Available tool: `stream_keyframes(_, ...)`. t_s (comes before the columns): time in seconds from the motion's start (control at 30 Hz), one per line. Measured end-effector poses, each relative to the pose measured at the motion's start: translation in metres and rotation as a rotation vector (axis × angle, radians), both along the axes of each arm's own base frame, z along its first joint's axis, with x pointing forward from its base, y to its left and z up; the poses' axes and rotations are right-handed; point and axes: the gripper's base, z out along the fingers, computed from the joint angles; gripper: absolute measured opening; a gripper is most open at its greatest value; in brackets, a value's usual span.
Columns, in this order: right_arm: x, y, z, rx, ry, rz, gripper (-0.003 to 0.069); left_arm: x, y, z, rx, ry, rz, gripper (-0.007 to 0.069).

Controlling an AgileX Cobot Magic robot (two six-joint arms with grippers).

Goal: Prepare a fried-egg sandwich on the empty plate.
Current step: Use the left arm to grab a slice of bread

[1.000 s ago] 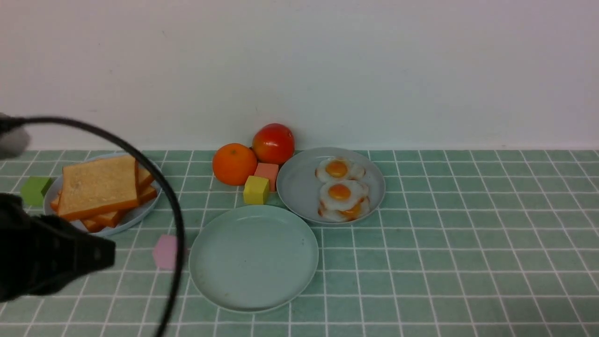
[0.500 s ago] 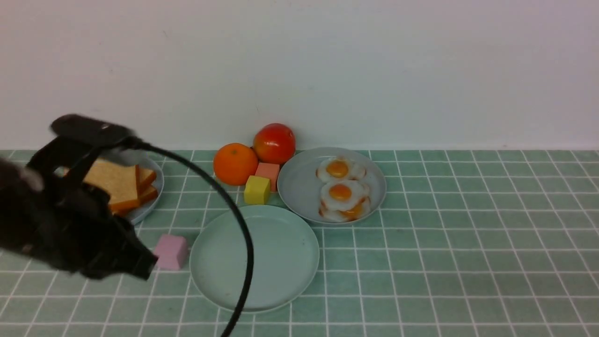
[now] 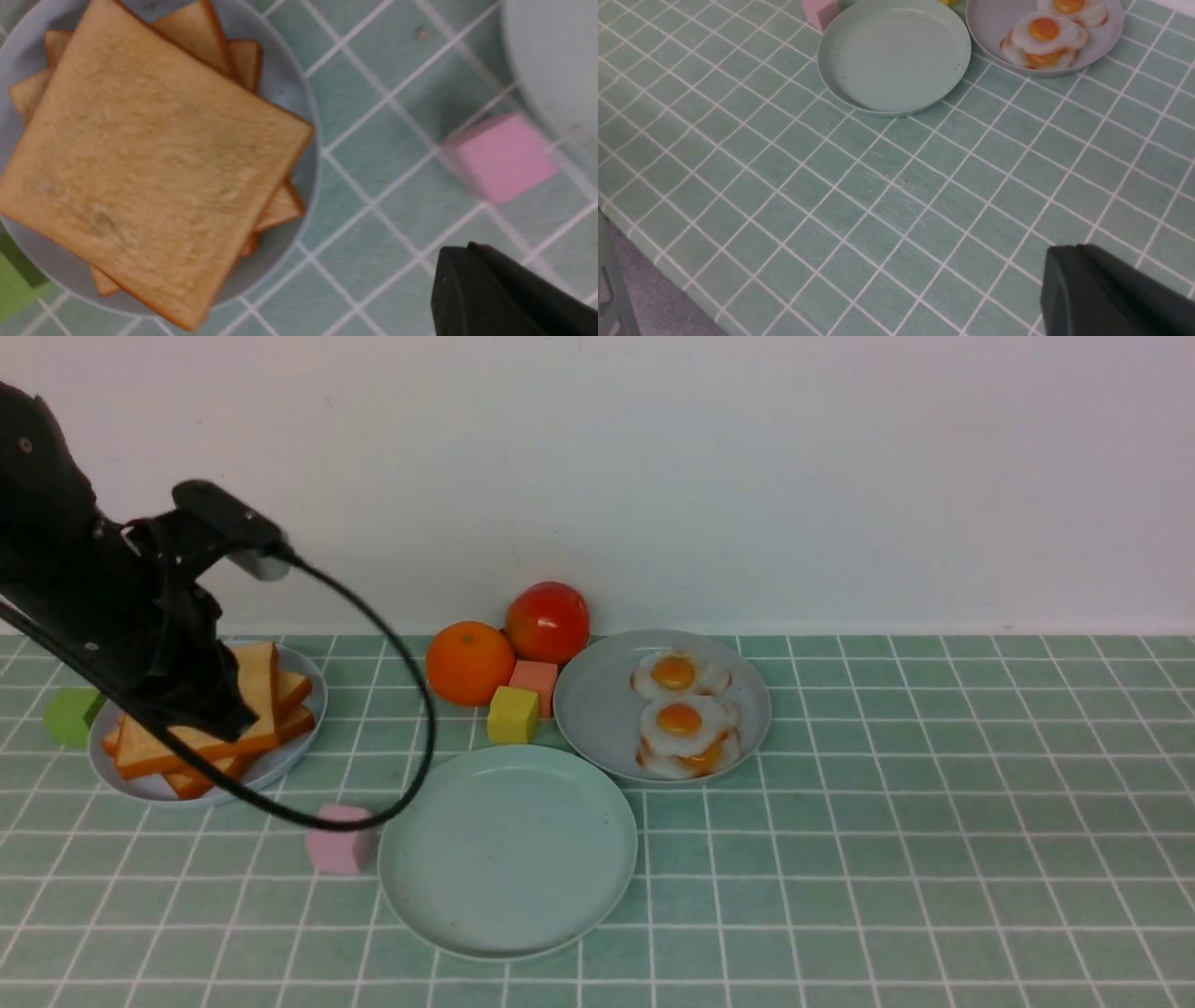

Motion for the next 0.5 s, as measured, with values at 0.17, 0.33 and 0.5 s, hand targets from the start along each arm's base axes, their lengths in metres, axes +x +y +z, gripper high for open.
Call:
stream_keyframes(0.17, 0.001, 0.0, 0.002, -0.002, -0.023, -0.006, 0.0011, 0.014, 0.017, -0.026, 0.102, 0.033, -0.08, 0.0026)
stream_keyframes(0.33, 0.002, 0.0, 0.002, 0.003, -0.035, -0.011, 0.0011, 0.025, 0.025, -0.038, 0.179, -0.007, -0.101, 0.0195)
stream_keyframes(0.5, 0.002, 0.0, 0.003, 0.01, -0.036, -0.01, 0.0014, 0.035, 0.026, -0.04, 0.194, -0.09, -0.097, 0.0392)
